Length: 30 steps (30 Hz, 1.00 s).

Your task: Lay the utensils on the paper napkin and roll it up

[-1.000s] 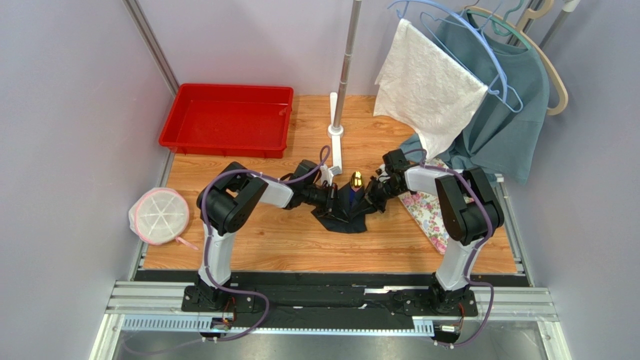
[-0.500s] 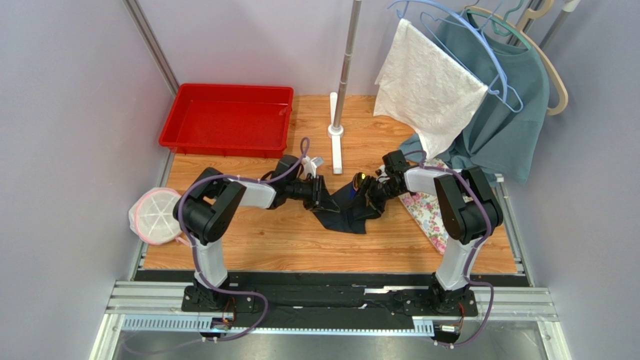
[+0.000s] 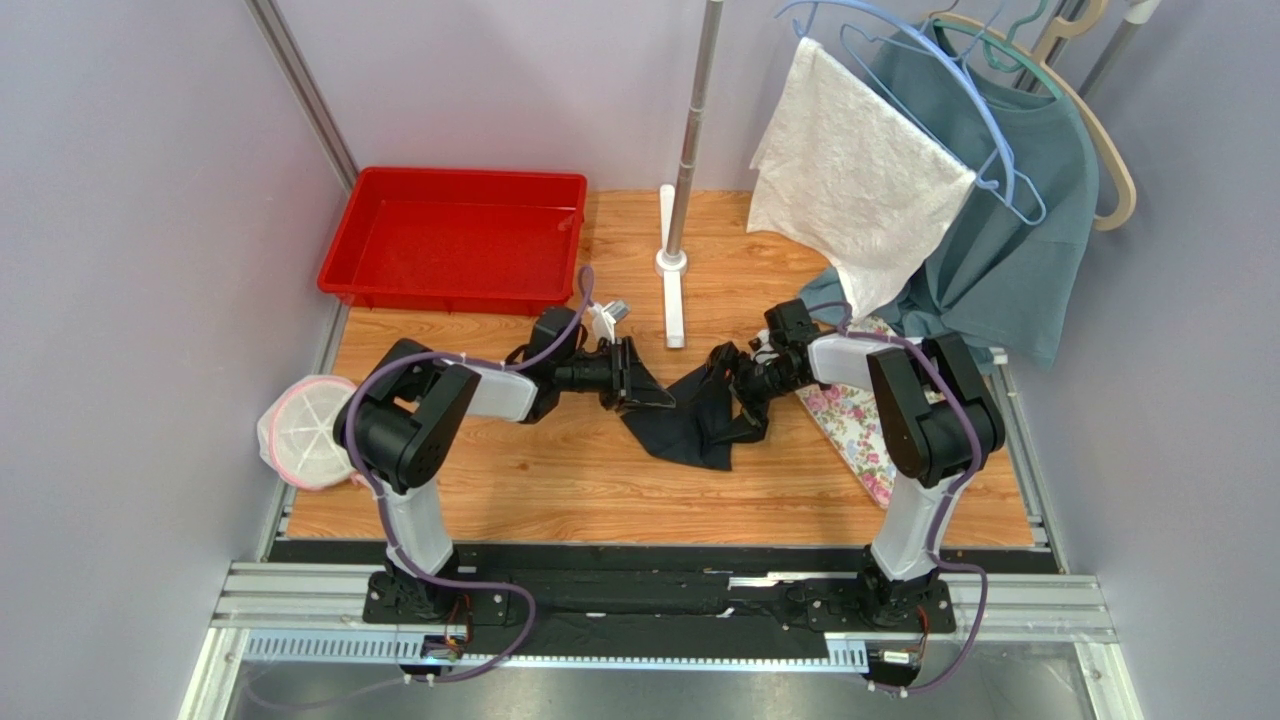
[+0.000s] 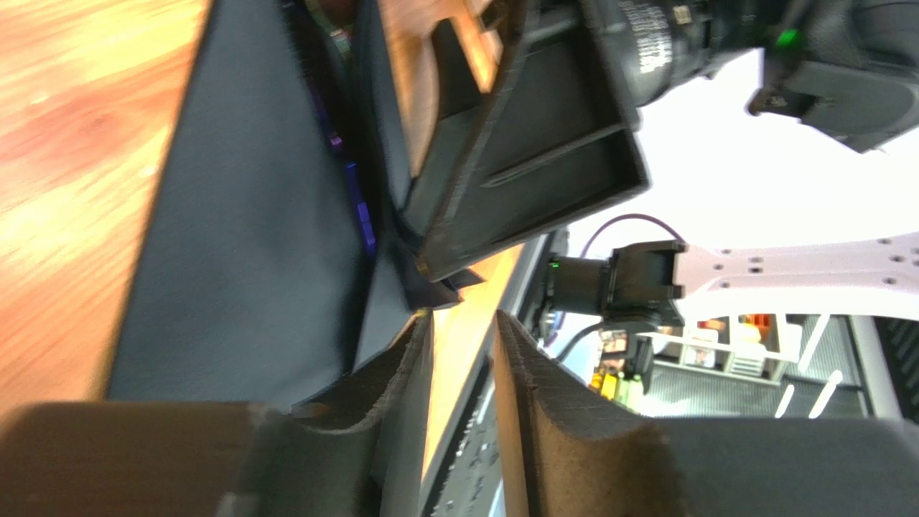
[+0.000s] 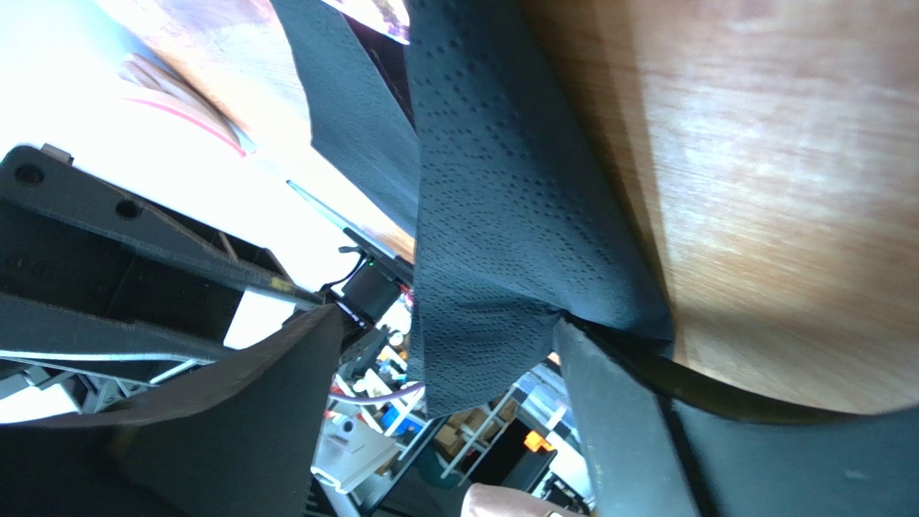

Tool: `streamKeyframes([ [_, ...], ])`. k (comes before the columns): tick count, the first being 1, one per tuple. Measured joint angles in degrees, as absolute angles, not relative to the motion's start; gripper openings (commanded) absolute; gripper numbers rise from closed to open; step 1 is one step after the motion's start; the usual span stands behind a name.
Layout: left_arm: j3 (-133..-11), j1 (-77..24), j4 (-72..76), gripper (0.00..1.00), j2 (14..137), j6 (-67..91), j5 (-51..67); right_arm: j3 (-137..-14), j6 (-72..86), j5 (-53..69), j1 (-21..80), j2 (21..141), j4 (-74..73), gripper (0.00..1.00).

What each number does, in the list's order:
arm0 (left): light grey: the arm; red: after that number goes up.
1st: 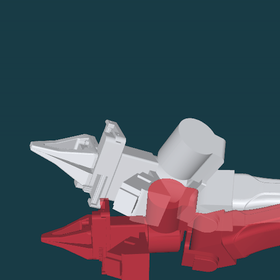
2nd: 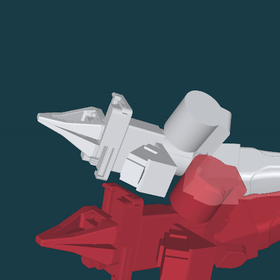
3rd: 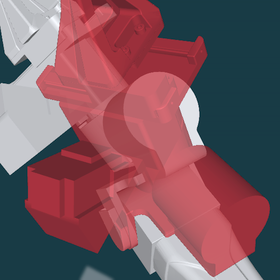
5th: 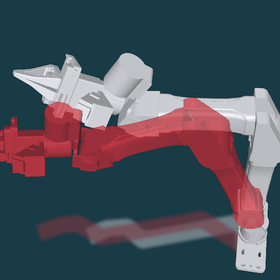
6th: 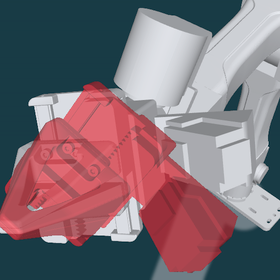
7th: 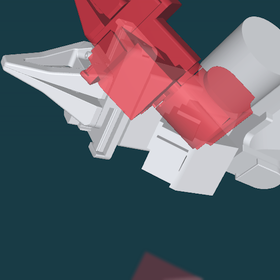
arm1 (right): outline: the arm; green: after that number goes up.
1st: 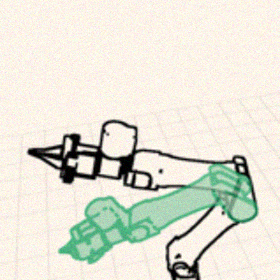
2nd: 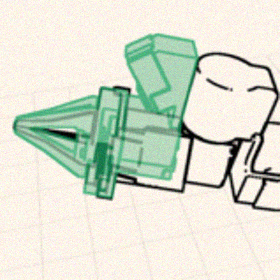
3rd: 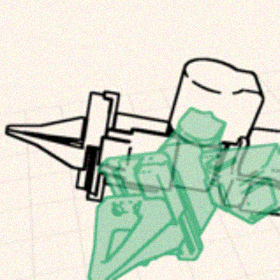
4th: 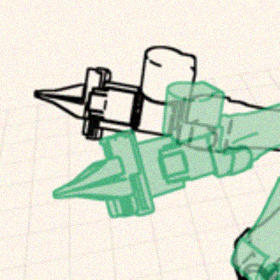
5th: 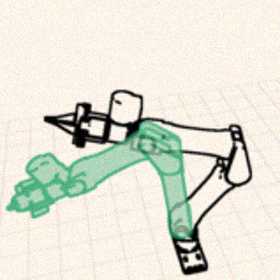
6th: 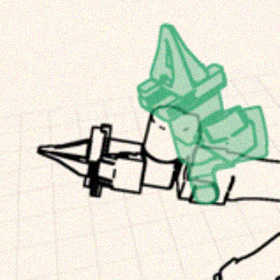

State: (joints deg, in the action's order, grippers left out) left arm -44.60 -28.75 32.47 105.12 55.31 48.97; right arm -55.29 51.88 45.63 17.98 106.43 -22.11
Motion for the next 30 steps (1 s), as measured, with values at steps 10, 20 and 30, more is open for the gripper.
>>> streamKeyframes([
  [10,-43.77,-31.09,34.76,0.20,102.89,55.81,48.60,-56.31,52.34,46.00,18.33,107.18,-23.11,0.82],
  [20,-53.28,-32.62,4.89,0.18,93.56,27.51,39.38,-56.77,52.27,46.00,18.35,107.63,-23.92,0.82],
  [30,-59.42,-45.21,-2.63,0.16,90.56,3.33,34.74,-57.08,52.03,45.78,18.48,107.72,-24.47,0.82],
])
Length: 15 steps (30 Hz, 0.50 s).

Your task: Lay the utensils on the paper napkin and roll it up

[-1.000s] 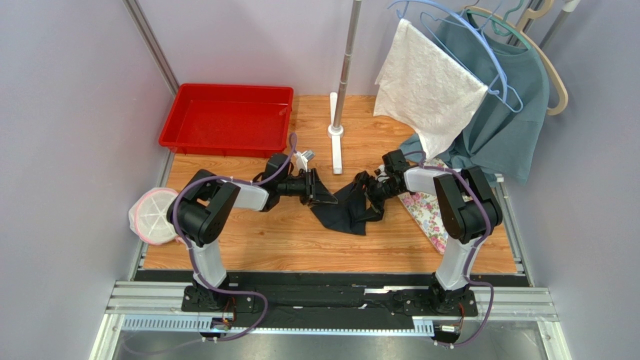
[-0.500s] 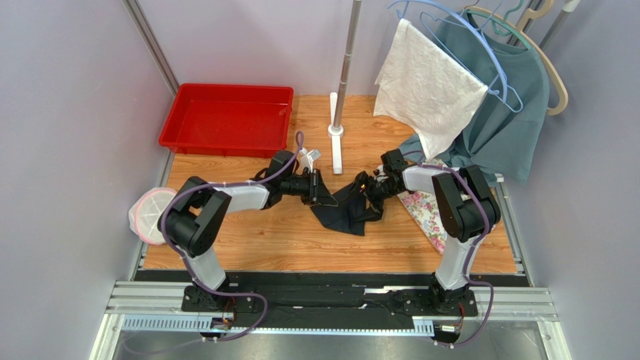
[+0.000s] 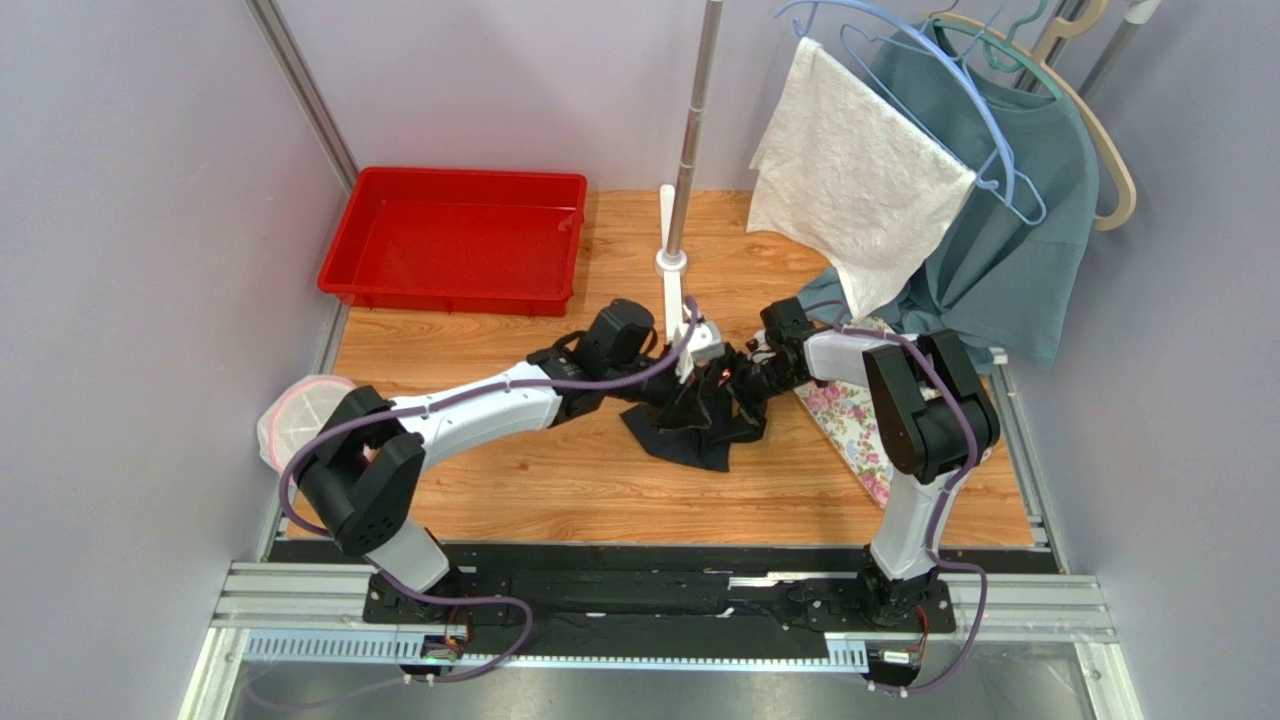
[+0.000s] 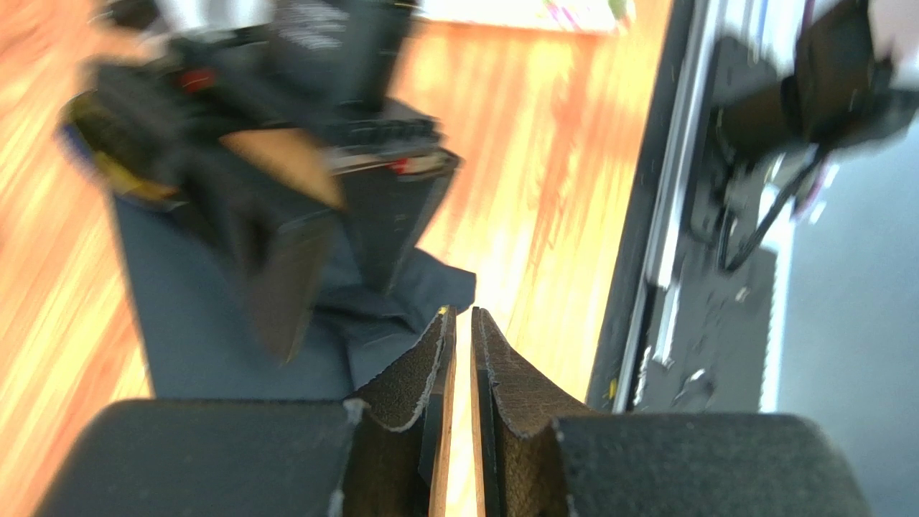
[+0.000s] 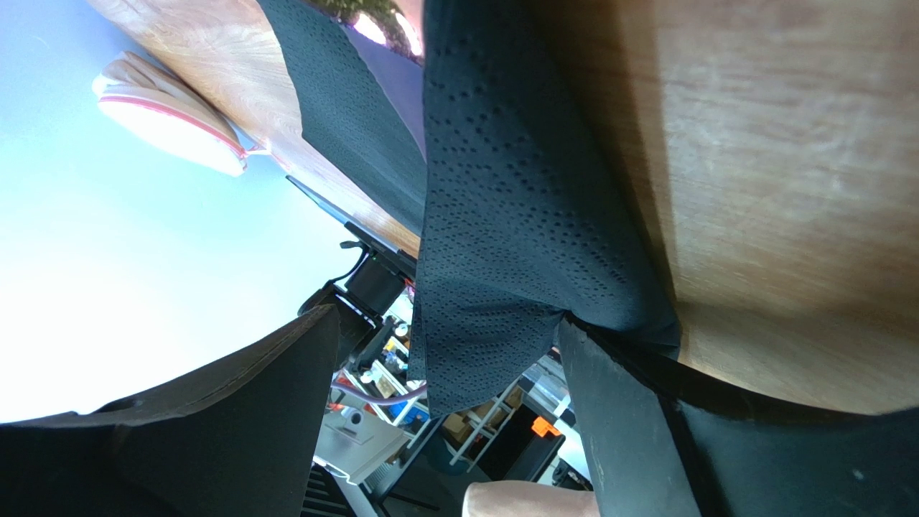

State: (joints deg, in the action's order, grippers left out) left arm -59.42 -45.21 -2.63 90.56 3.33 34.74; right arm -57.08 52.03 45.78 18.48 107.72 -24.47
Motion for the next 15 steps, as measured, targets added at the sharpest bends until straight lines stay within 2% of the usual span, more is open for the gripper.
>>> streamKeyframes([
  [15,-61.58,-50.63,-4.05,0.12,99.94,-19.94,29.52,-57.60,50.96,45.52,18.74,107.72,-25.32,0.82],
])
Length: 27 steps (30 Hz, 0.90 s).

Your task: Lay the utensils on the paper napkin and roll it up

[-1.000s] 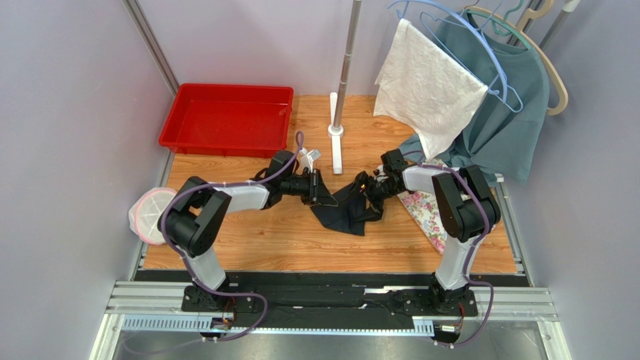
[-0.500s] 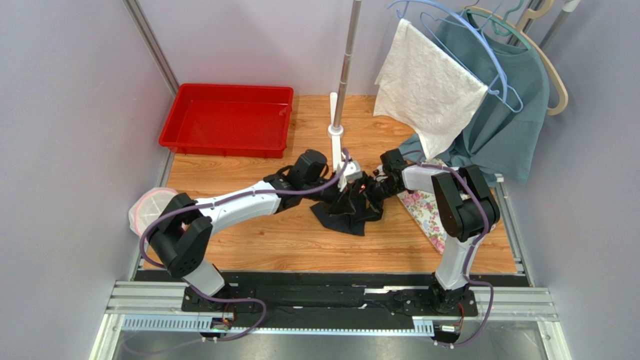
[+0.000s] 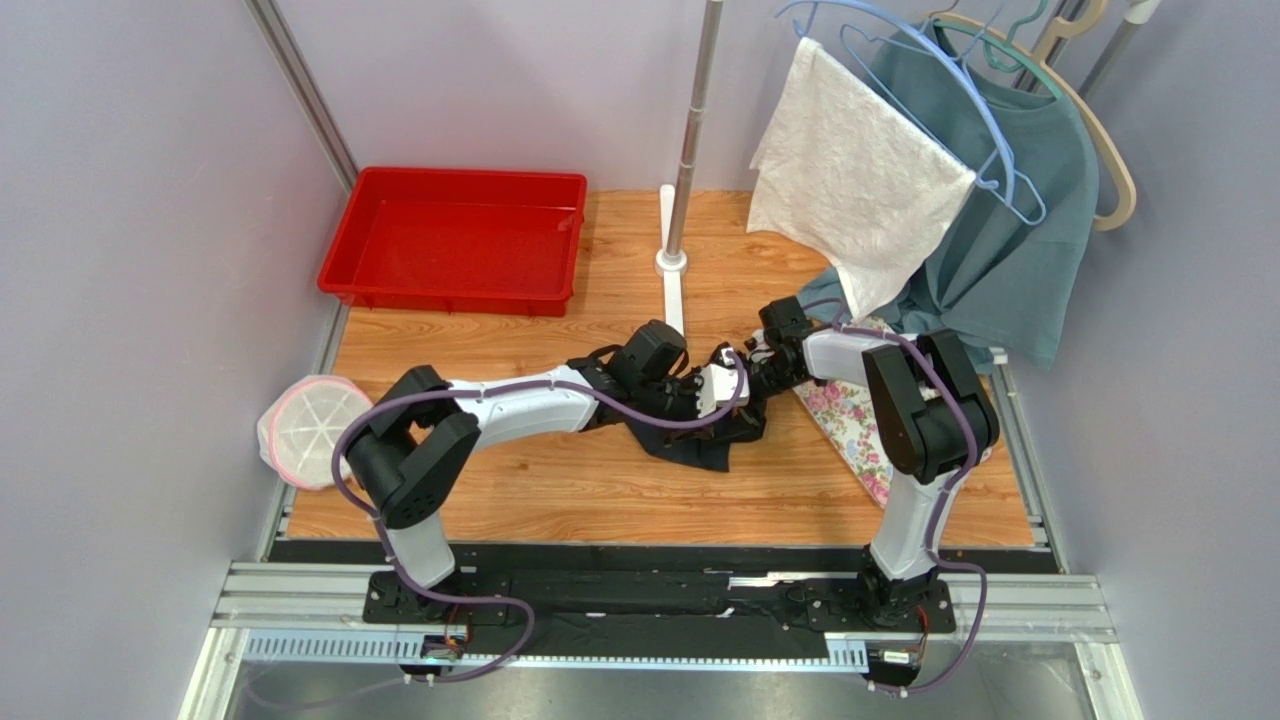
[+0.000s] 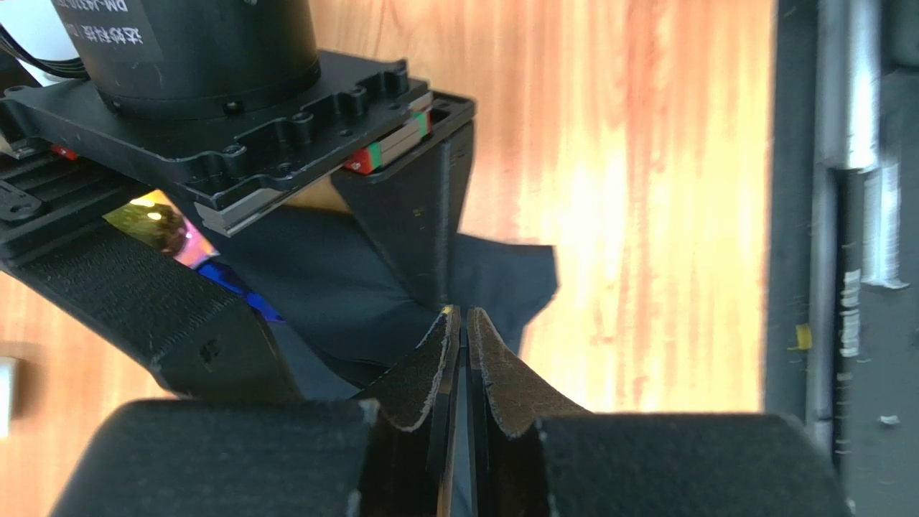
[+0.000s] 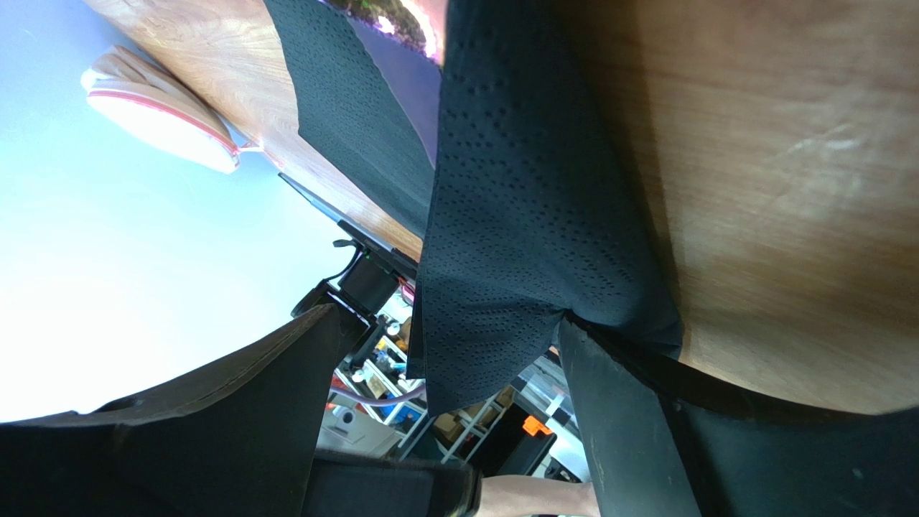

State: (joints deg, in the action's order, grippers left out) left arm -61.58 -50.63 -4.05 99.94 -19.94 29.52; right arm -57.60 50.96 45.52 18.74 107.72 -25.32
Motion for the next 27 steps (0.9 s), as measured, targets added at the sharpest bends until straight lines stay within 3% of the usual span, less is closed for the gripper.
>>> streamKeyframes([
  [21,-65.19,-51.03,-9.54,0.02,107.66,-31.97,21.21,-59.37,49.47,46.65,19.05,107.59,-28.84,0.81],
  [22,-65.19,-51.03,-9.65,0.02,107.66,-32.12,21.10,-59.68,49.23,46.70,19.05,107.44,-29.43,0.79],
  [25,-65.19,-51.03,-9.67,0.02,107.66,-32.40,21.12,-60.38,48.38,46.30,19.05,106.39,-30.83,0.62],
  [27,-65.14,-51.05,-9.65,0.01,107.66,-32.58,21.10,-60.99,47.86,45.89,19.00,105.58,-31.46,0.41],
])
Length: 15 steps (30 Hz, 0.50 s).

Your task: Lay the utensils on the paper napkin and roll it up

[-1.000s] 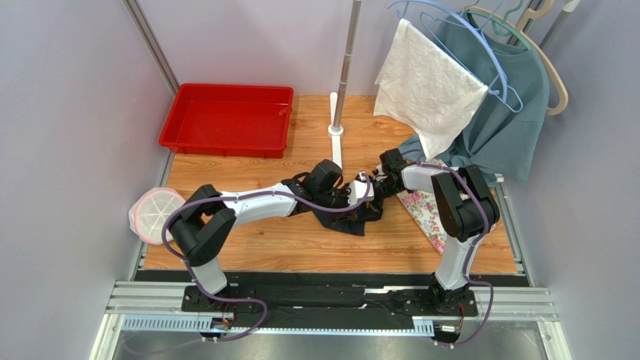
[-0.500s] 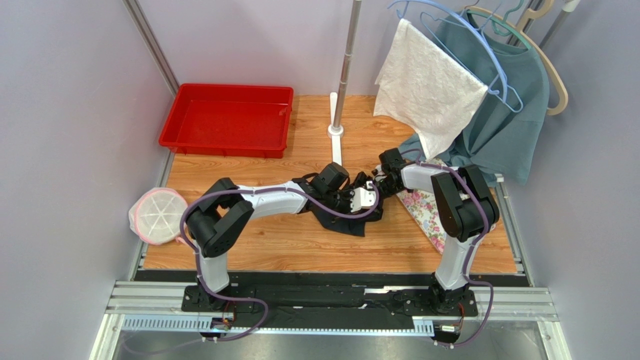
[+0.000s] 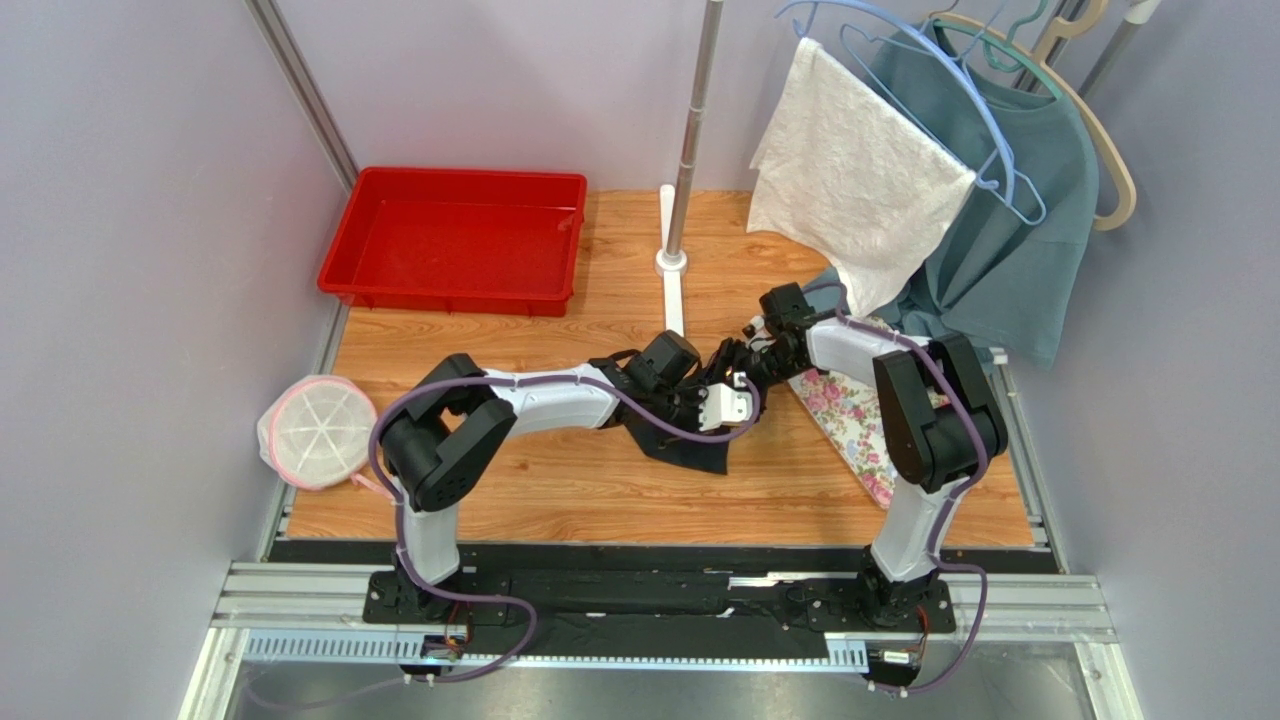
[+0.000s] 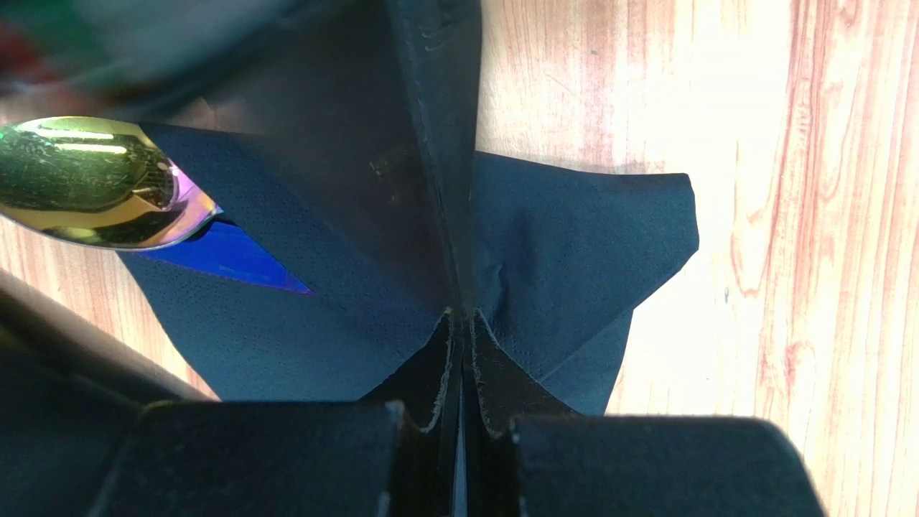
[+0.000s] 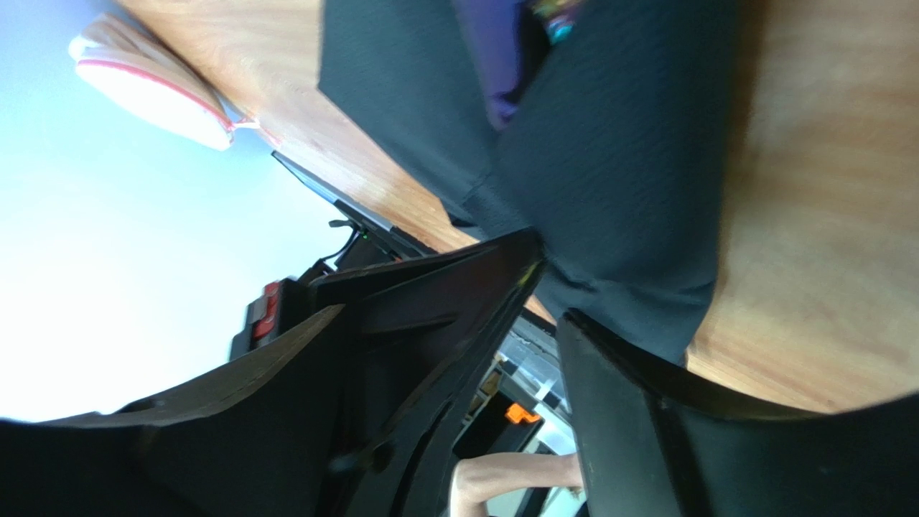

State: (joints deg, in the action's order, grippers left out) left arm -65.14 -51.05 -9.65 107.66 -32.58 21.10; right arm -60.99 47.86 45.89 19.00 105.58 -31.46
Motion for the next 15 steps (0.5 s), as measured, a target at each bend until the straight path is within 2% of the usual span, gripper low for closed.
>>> streamKeyframes([
  [2,-65.01,-51.13,-9.61,0.01,107.66,-32.62,21.12,-61.76,46.96,45.39,18.94,104.71,-32.16,0.24],
  [5,-64.60,-51.00,-9.72,0.00,107.68,-32.62,21.08,-62.74,45.80,44.03,18.90,104.29,-33.43,0.10],
  [8,-64.07,-50.92,-9.10,0.00,107.68,-32.51,21.26,-63.46,44.66,42.70,18.98,104.29,-34.52,0.05],
  [15,-63.75,-50.46,-8.32,0.00,107.68,-31.90,22.20,-66.02,41.47,38.81,20.51,104.77,-36.34,0.01],
])
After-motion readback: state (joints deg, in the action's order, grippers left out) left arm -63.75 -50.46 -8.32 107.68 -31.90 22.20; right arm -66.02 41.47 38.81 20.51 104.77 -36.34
